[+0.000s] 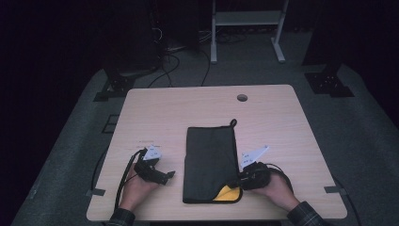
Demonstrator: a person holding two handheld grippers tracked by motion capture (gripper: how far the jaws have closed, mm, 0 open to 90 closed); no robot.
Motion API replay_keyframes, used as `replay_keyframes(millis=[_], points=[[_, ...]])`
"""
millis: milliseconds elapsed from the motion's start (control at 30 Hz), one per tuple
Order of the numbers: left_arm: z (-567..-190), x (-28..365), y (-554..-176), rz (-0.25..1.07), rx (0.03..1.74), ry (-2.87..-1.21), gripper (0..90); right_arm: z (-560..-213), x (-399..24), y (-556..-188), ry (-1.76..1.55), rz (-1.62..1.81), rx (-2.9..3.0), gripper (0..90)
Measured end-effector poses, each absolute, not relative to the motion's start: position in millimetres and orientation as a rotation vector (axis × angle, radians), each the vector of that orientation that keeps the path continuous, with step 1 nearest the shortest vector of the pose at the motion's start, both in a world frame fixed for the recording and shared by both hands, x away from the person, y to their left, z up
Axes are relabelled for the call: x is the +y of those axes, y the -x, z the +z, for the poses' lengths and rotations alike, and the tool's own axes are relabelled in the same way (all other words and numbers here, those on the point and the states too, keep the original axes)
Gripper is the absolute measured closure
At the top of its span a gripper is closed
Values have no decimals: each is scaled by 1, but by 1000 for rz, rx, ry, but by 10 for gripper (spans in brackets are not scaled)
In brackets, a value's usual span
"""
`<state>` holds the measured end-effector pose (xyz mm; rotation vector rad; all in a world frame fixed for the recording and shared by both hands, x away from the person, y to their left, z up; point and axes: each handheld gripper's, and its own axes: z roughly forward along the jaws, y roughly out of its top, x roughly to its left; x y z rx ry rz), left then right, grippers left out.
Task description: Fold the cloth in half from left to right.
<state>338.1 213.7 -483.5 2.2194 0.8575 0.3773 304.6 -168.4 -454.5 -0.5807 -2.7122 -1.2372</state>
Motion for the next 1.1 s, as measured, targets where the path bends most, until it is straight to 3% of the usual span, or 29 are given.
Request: replay_keyframes(millis=[467, 700, 933, 1100], points=[[-484, 214, -338, 378, 858, -2219, 0, -465, -192, -282, 565, -1149, -2691, 759], [-483, 213, -338, 383, 867, -2216, 0, -463, -211, -283, 657, -1210, -2683, 661], [-482, 212, -341, 358, 893, -2194, 0, -455, -213, -309, 829, -1306, -2785, 512], [-477, 209, -344, 367, 885, -2179, 0, -451, -212, -329, 916, -1352, -2828, 474]])
